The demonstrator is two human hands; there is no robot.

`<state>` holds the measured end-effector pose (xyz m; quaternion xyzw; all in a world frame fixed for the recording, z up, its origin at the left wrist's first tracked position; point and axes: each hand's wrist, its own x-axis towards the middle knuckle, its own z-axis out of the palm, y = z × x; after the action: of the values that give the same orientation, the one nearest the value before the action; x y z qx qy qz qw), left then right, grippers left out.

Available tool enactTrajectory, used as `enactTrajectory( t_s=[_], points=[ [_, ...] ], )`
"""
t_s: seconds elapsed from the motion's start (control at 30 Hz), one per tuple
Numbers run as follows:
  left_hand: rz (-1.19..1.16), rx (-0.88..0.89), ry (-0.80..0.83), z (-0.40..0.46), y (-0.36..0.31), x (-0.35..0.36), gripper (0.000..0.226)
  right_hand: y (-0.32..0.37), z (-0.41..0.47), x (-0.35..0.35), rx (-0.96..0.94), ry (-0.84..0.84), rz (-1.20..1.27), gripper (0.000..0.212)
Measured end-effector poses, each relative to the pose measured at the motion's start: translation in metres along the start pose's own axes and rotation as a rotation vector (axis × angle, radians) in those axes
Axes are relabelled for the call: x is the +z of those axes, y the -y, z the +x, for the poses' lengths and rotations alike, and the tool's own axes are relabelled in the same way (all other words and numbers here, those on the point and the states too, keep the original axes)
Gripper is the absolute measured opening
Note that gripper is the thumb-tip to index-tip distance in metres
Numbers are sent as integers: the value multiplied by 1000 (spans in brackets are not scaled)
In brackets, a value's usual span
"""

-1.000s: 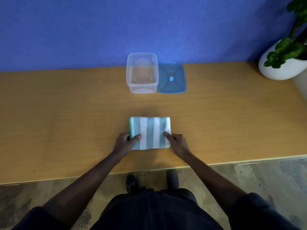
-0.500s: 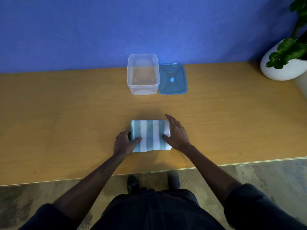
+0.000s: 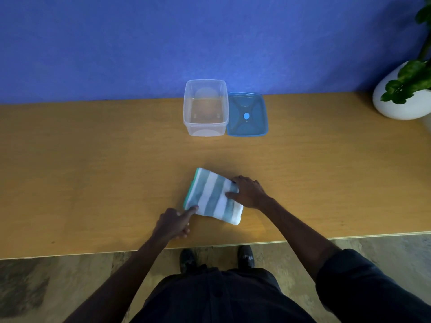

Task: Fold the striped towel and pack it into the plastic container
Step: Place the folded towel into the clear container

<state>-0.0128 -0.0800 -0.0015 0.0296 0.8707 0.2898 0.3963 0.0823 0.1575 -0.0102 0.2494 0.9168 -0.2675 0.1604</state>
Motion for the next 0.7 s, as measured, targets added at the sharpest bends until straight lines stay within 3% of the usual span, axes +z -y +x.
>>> enactTrajectory(
  t_s=[0.23,0.47,0.6,0.7],
  points=[
    [-91,45,98,-8,-11,14,61,7,-14,11,109,11,252,48],
    [-452,134,92,-15,-33,28,93,19,-32,16,207,-20,878,40],
    [-578,181,105,-15,-47,19,78,33,-42,4,182,-100,1135,44],
    [-637,236,88,-14,-65,5,67,43,-46,-12,138,-126,1313,31]
  ],
)
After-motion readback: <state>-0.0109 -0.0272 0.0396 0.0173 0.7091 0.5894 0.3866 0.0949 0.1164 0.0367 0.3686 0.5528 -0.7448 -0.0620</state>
